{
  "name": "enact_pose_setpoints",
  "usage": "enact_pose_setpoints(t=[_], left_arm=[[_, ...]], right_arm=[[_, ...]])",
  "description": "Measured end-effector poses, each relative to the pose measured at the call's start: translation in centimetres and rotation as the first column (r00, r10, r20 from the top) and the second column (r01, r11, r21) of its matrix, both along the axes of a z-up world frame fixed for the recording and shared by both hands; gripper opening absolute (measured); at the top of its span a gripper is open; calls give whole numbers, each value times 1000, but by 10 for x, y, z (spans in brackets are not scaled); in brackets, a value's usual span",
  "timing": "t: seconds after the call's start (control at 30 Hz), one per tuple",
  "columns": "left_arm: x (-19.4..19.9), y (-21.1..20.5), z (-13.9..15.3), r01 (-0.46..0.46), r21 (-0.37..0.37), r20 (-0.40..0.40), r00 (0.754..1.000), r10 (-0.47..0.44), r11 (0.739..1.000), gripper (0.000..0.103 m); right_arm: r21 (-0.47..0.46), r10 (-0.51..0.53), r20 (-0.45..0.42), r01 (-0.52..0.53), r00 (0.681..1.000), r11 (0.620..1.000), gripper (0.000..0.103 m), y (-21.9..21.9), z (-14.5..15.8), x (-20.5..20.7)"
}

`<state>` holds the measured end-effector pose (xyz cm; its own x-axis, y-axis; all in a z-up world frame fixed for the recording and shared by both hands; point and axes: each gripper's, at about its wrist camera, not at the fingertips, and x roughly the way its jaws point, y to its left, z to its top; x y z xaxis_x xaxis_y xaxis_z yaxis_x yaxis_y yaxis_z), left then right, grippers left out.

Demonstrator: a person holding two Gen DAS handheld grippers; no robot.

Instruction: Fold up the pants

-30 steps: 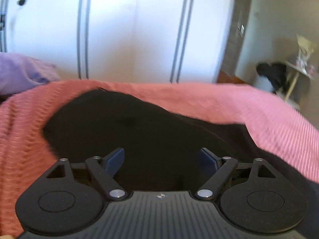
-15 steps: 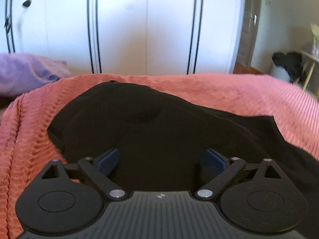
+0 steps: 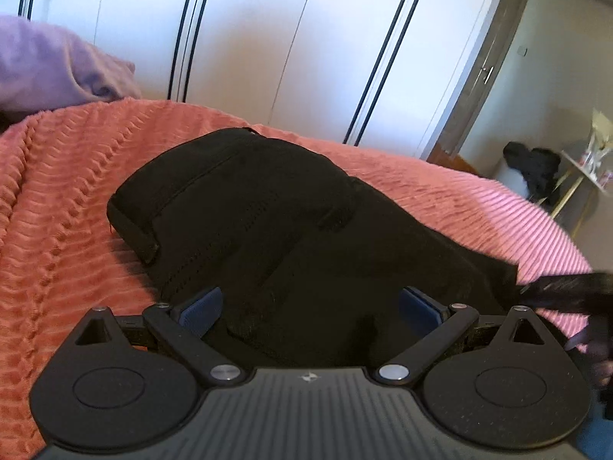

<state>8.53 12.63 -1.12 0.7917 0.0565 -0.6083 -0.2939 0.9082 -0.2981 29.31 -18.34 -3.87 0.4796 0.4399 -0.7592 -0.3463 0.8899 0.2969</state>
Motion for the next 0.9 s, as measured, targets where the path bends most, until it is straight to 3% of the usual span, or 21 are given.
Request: enact_pose_setpoints(t=[0.07, 0.13, 0.27, 0.47, 0.73, 0.9], left_arm=[[4, 2, 0, 4, -2, 8, 1000, -4, 1000, 99], [5, 4, 0, 8, 1, 15, 1000, -8, 1000, 99], [7, 2, -3, 10, 15, 20, 1000, -10, 1000, 99], [-2, 7, -4, 7, 0, 31, 999, -7, 1000, 99], [-4, 1, 0, 10, 4, 12, 1000, -10, 1000, 99], [-4, 0, 0, 15, 4, 5, 1000, -15, 1000, 99]], right_arm=[[30, 10, -41, -9, 999, 1000, 50, -4, 4, 4], [89, 52, -70, -45, 996, 995, 35, -8, 9, 6], [24, 75, -69, -73, 995, 997, 35, 1, 11, -2], [125, 77, -7, -75, 997, 989, 29, -8, 28, -25], [71, 89, 36, -91, 995, 993, 30, 7, 21, -26], [84, 92, 53, -96, 994, 992, 18, 12, 11, -21]])
